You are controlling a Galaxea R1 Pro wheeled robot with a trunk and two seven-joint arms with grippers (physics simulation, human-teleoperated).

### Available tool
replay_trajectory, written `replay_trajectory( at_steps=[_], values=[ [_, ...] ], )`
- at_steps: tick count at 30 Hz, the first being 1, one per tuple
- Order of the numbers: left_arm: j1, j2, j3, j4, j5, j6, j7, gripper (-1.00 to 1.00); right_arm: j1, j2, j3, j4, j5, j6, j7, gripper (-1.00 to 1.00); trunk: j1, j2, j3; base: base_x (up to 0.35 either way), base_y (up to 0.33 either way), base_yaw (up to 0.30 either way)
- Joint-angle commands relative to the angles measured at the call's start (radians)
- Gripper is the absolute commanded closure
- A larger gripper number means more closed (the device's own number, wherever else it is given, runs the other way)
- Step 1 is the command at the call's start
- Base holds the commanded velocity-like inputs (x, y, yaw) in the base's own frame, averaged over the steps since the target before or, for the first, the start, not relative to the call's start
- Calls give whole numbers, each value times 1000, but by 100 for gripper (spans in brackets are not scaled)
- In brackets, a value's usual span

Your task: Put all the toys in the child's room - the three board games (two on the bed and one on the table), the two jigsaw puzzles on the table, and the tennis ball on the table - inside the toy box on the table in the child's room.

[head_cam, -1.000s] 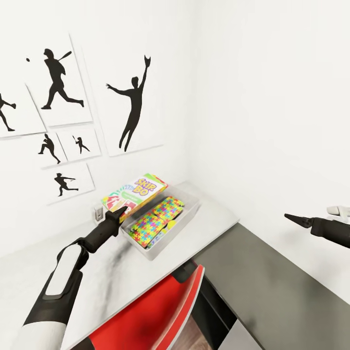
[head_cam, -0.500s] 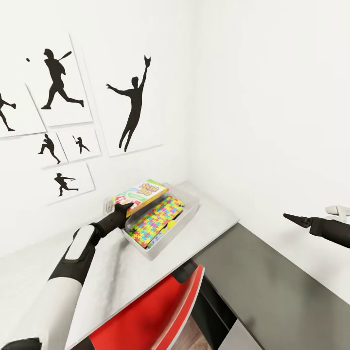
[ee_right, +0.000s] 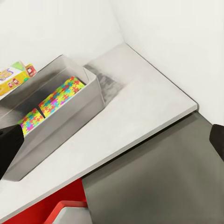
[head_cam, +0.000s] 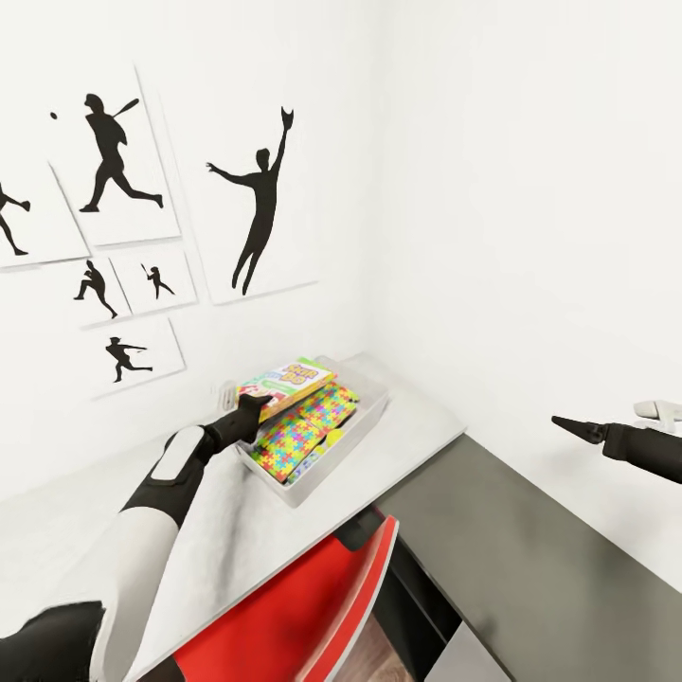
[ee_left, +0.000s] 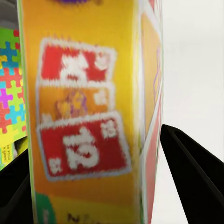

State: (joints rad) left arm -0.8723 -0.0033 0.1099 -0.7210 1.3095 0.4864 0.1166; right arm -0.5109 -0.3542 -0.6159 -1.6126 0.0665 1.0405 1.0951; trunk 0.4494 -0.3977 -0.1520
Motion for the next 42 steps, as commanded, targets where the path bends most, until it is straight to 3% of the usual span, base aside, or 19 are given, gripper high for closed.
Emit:
replay_trajectory(
  at_steps=[1,11,31,42],
  values=[
    [-4,-1,0,5,9,4,9,100,-1,0,-1,0,7,7,8,-100,1,-2,-3,0,0,0],
    [-42,-2,-51,28,-10,6,12,100,-3,0,-1,0,7,7,8,-100,1,-2,-17,0,0,0],
    [-103,12,-58,57,-12,3,40,100,-3,0,2,-1,7,7,8,-100,1,-2,-49,0,0,0],
    [-146,12,-59,115,-13,-1,60,100,-3,0,40,-1,7,7,9,-100,1,-2,-67,0,0,0]
  ],
)
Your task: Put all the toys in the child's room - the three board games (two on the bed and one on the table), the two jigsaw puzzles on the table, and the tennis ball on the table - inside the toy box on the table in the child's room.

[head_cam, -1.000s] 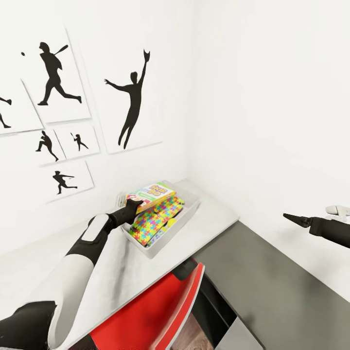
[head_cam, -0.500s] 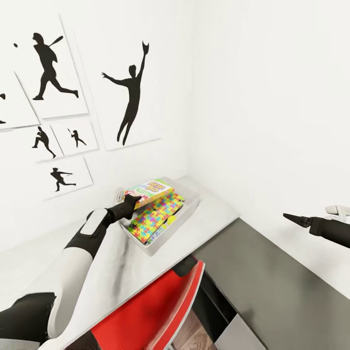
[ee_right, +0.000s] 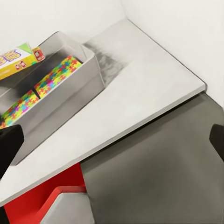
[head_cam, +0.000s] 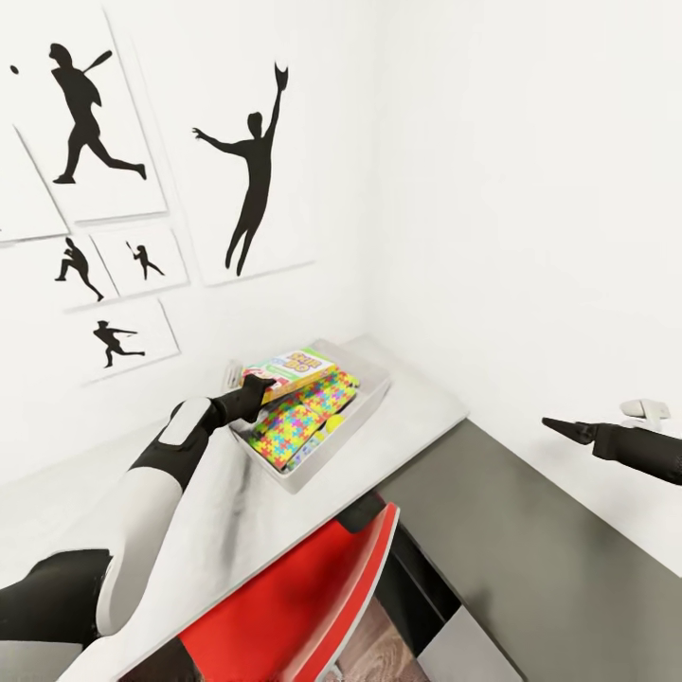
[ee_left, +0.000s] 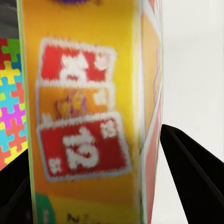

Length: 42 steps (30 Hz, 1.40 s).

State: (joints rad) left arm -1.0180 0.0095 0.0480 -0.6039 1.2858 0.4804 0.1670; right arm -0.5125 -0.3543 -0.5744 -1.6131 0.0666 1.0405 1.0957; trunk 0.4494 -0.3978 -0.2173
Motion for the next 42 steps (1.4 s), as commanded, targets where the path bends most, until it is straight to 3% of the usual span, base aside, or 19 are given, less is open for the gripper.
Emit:
replay_trajectory(
  at_steps=[1,26,42],
  values=[
    [-6,0,3,3,11,4,10,100,-1,0,0,-1,7,7,8,-100,1,-2,-4,0,0,0],
    [-48,-11,-1,25,9,2,19,100,-1,0,7,-1,7,7,8,-100,1,-2,-45,0,0,0],
    [-91,-25,-4,26,9,3,68,100,-1,0,7,-1,7,7,9,-100,1,-2,-71,0,0,0]
  ],
)
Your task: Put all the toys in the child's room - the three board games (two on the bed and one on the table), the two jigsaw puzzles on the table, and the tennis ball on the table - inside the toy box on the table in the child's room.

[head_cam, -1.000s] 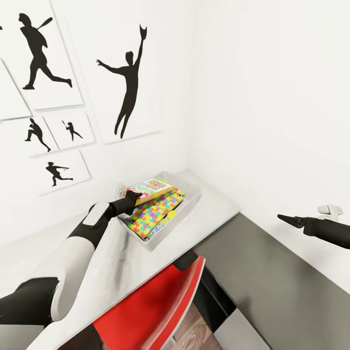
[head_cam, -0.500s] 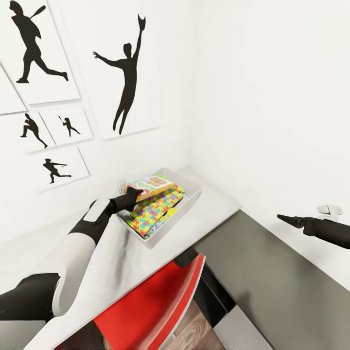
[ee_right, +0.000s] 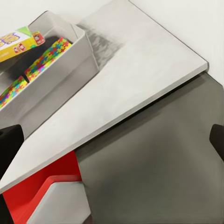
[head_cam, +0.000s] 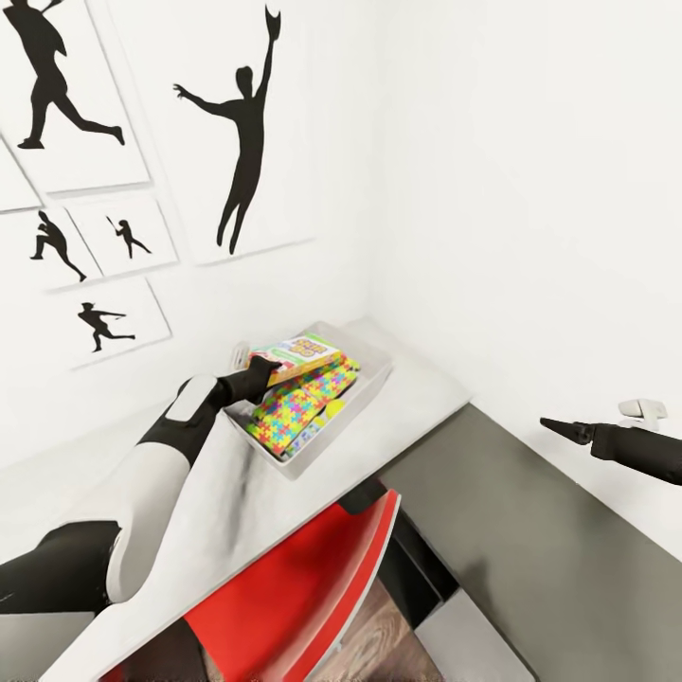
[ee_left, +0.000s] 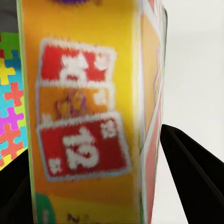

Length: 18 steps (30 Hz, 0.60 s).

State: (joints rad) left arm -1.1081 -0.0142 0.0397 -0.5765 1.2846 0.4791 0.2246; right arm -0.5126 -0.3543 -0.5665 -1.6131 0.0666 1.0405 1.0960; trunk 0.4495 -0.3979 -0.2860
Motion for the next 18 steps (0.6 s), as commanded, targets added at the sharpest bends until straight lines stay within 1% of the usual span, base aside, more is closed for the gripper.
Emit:
replay_trajectory(
  at_steps=[1,10,15,18],
  values=[
    [-3,-1,4,-2,10,4,12,100,-1,0,-1,-1,7,7,8,-100,1,-2,-4,0,0,0],
    [-16,-8,4,0,10,4,15,100,-1,0,-1,-1,7,7,8,-100,1,-2,-18,0,0,0],
    [-21,-24,3,5,10,3,16,100,-1,0,-1,-1,7,7,8,-100,1,-2,-26,0,0,0],
    [-22,-28,3,6,10,3,16,100,-1,0,-1,-1,7,7,8,-100,1,-2,-31,0,0,0]
  ],
)
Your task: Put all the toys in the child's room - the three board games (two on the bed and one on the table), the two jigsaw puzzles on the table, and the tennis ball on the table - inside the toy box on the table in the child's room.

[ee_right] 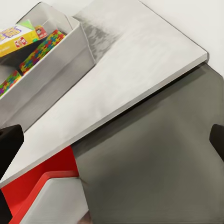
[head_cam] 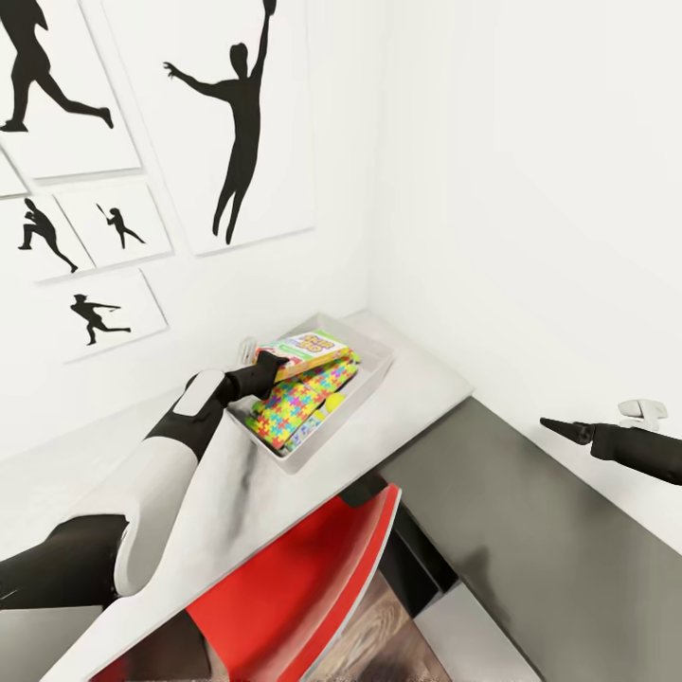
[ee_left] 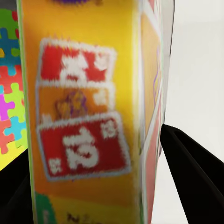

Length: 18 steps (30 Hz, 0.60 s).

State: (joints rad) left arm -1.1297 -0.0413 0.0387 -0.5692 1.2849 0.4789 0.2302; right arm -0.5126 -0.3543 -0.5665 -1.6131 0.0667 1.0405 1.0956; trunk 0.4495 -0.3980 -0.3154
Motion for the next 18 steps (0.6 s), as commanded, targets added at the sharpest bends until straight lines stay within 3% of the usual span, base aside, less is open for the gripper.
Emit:
replay_trajectory(
  at_steps=[1,18],
  values=[
    [-1,-2,4,-1,10,4,10,100,-1,0,-1,-1,7,7,8,-100,1,-2,-4,0,0,0],
    [-9,-5,4,9,10,3,11,100,0,0,-1,-1,7,7,9,-100,1,-2,-31,0,0,0]
  ],
)
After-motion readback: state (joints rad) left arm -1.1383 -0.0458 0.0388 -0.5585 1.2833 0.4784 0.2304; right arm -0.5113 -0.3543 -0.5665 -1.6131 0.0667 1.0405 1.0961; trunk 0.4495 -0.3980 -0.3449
